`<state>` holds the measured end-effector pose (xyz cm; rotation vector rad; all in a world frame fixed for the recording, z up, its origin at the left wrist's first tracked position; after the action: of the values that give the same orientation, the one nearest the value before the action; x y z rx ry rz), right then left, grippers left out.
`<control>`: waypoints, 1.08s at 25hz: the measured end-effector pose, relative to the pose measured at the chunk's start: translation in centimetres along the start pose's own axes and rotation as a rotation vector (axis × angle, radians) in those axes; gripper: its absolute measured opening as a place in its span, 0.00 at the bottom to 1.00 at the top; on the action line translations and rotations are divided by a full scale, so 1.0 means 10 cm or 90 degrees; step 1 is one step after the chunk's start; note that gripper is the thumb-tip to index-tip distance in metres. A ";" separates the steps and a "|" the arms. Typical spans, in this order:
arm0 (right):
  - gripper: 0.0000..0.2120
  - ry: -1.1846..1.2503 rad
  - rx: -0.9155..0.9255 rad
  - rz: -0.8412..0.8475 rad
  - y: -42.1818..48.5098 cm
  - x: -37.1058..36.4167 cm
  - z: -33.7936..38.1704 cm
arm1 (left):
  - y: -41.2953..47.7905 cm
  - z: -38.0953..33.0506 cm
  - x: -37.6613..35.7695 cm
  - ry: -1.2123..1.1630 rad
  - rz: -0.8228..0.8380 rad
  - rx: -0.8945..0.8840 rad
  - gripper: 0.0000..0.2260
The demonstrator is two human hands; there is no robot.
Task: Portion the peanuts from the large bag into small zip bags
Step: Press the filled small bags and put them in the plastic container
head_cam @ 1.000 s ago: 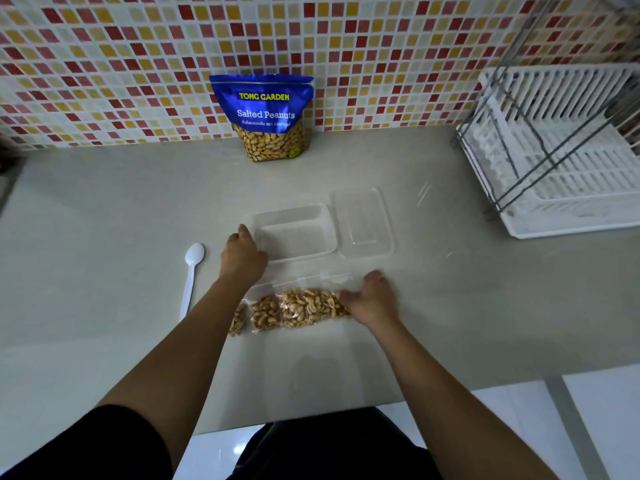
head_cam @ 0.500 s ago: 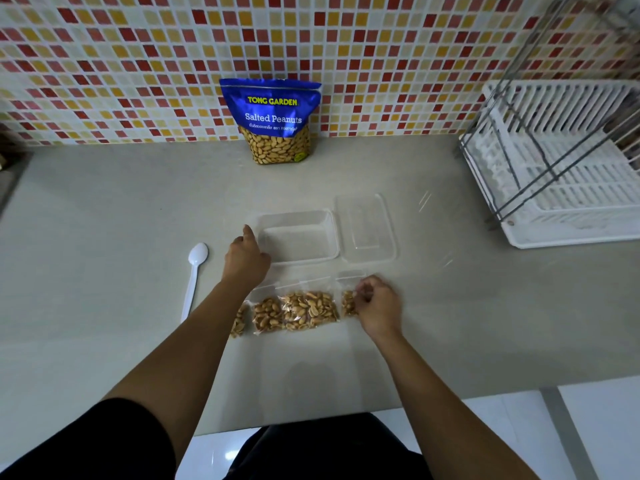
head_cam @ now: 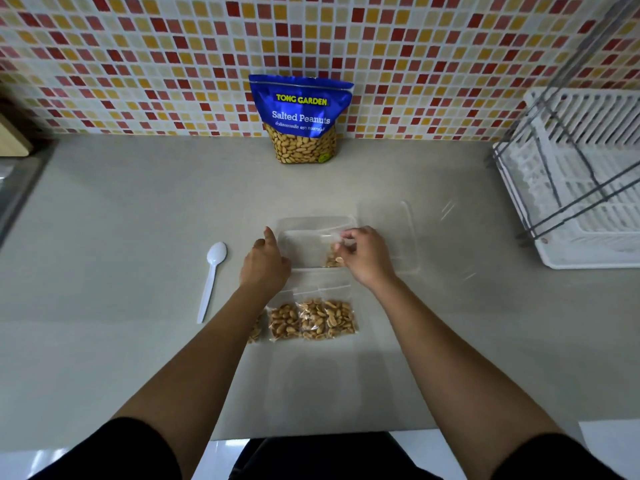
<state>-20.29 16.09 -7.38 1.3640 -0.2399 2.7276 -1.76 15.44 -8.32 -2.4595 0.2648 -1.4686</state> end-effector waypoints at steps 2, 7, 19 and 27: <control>0.14 -0.221 0.064 0.017 0.03 -0.07 0.06 | -0.01 -0.02 -0.01 -0.006 0.004 -0.002 0.30; 0.15 -0.400 0.163 0.057 0.05 -0.07 0.16 | -0.02 -0.05 0.00 0.008 -0.009 -0.007 0.29; 0.11 -0.241 0.072 -0.053 -0.06 0.17 0.12 | -0.05 -0.05 0.12 0.002 -0.035 -0.010 0.27; 0.14 -0.083 -0.116 0.150 -0.96 -0.19 -0.15 | -0.75 0.58 0.05 -0.047 -0.064 0.103 0.22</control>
<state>-18.97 25.80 -8.84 1.5498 -0.6815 2.7141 3.75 23.18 -8.12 -2.4211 0.0072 -1.3760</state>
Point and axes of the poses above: each hand's wrist, its own y-axis towards the middle knuckle, its own x-axis out of the back of the hand, z = x × y, the point moved 4 cm from there along y, towards the middle knuckle, and after that the axes turned 5 degrees about -y, right-handed, at the moved point
